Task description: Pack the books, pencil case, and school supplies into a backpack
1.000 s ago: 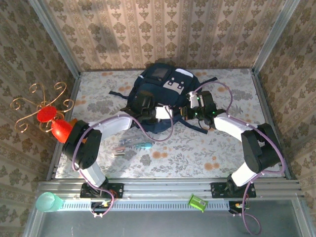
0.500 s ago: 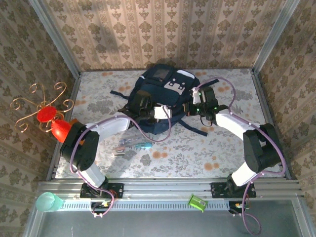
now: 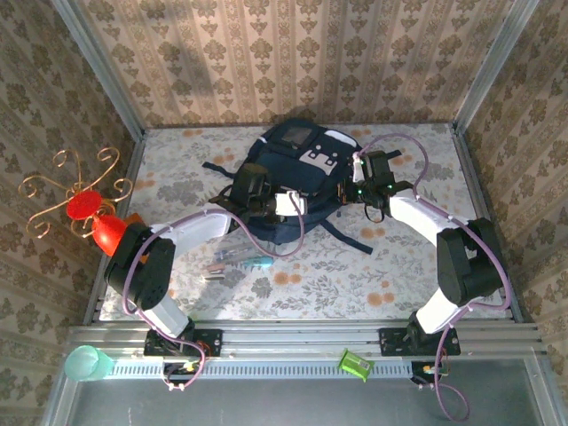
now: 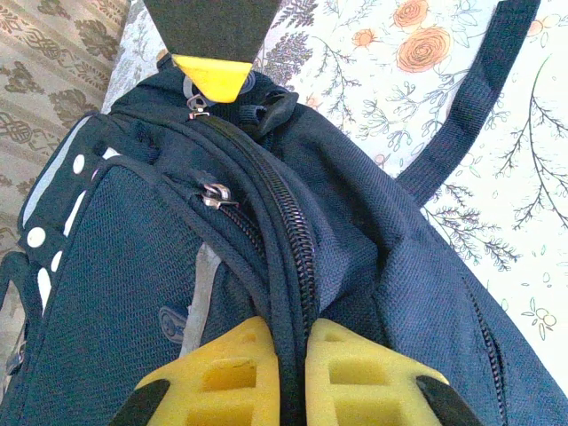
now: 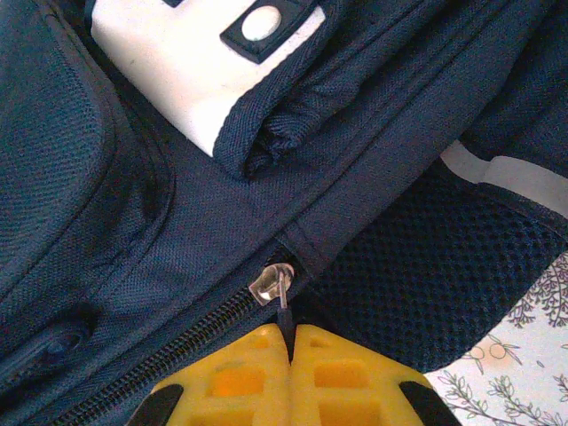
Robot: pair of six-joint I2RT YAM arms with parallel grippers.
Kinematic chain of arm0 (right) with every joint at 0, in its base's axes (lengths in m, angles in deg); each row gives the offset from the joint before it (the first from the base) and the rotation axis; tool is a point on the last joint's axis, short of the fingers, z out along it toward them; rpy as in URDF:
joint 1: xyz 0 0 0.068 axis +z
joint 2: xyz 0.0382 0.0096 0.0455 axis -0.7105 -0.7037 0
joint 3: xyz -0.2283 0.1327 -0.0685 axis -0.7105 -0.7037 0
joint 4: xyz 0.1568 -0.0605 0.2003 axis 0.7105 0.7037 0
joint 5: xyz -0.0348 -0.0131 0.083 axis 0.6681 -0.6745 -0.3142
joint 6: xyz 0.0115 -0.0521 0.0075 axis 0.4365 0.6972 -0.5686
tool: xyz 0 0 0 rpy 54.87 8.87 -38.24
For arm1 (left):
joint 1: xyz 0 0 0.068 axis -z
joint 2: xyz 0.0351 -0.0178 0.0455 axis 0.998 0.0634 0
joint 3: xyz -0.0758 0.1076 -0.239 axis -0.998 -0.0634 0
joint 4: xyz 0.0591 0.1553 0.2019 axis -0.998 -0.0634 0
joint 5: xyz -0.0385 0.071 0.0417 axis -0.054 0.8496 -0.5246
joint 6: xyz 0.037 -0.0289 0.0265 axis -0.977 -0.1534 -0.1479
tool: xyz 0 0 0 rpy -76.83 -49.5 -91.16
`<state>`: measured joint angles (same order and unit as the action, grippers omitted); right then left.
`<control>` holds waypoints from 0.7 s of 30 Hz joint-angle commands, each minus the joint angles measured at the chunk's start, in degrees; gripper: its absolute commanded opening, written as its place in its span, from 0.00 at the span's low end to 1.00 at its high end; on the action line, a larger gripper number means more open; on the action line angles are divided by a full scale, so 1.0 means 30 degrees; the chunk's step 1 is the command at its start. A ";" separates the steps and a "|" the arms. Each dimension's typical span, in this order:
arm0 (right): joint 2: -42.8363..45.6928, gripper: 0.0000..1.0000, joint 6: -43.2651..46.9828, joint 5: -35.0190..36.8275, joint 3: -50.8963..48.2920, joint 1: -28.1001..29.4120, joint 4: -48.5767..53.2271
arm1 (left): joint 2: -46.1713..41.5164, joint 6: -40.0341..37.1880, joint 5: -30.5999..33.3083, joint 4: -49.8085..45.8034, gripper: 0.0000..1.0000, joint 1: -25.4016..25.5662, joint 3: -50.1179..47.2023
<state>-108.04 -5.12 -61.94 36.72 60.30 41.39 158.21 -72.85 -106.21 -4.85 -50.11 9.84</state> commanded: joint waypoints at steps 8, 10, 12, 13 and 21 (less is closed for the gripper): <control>-0.0532 0.00 -0.0499 0.3760 0.0776 -0.1654 0.1863 | -0.0767 0.0208 -0.2136 -0.0286 0.00 -0.0482 -0.0332; -0.0618 0.00 -0.0540 0.3786 0.0757 -0.1720 0.1908 | -0.0673 0.0306 -0.2439 -0.0160 0.00 -0.0474 -0.0267; -0.0458 0.00 -0.0584 0.3818 0.0588 -0.1757 0.1843 | -0.0502 0.0455 -0.2560 0.0018 0.00 -0.0438 -0.0153; -0.0286 0.00 -0.0596 0.3841 0.0445 -0.1801 0.1799 | -0.0381 0.0543 -0.2574 0.0140 0.00 -0.0399 -0.0064; 0.1526 0.00 -0.0677 0.4337 -0.0932 -0.2269 0.1641 | 0.1204 0.1097 -0.3162 0.0964 0.00 0.0044 0.0911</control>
<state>-105.99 -5.30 -61.28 35.50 57.94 44.21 160.73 -70.91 -111.55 -2.09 -49.68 10.54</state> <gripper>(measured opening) 0.067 0.090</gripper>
